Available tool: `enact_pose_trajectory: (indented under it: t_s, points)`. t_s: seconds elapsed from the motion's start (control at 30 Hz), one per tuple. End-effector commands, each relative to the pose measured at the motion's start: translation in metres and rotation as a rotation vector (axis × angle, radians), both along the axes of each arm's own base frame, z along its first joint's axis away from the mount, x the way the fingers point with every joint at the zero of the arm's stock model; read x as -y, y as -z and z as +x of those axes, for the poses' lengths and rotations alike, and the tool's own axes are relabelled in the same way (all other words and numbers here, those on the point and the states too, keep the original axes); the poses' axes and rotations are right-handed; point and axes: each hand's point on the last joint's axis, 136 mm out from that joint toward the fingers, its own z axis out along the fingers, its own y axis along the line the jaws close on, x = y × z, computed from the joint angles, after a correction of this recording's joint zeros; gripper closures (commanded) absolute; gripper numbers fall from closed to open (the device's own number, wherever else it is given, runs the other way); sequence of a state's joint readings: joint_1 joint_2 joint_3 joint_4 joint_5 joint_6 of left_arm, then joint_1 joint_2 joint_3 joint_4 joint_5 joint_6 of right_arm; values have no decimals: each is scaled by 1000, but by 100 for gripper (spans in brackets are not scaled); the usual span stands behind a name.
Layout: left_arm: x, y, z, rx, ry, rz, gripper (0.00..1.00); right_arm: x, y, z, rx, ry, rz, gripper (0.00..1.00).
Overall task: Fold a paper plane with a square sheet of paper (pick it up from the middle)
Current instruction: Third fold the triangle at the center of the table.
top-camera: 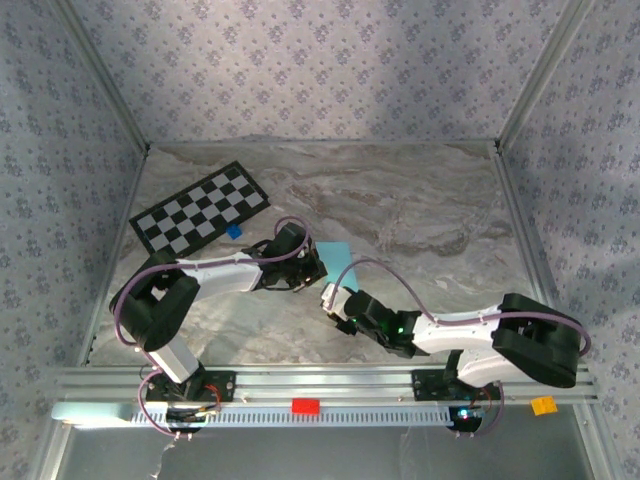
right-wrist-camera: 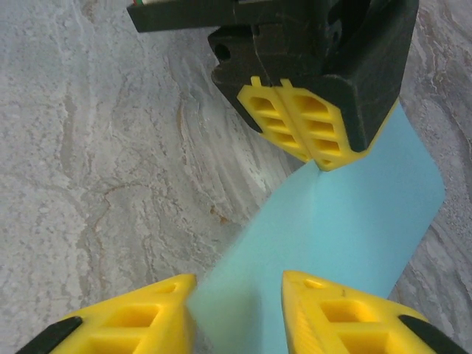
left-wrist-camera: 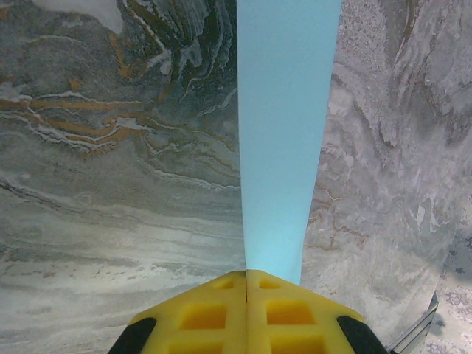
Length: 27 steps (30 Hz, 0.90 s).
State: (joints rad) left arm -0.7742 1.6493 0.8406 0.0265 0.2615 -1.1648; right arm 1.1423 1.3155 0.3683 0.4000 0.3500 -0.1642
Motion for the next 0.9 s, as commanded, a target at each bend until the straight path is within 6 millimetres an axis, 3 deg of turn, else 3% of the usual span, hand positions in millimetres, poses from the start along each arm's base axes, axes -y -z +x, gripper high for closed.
enact_pose_trajectory:
  t_s: [0.0,0.17,0.3,0.53,0.73,0.87]
  points:
    - [0,-6,4,7,-16,-10,99,-2,-3,-6,-20,-9,33,63]
    - [0,-6,4,5,-17,-9,99,5,5,-9,-24,-10,6,61]
    - [0,-7,4,8,-18,-9,99,1,7,-12,-23,-42,-7,49]
    - [0,-6,4,5,-16,-11,99,-8,8,-9,18,-48,-23,39]
    - [0,-7,4,7,-19,-13,99,-11,2,0,86,7,-20,40]
    - [-2,-7,4,9,-22,-12,99,-6,-1,3,106,45,-21,48]
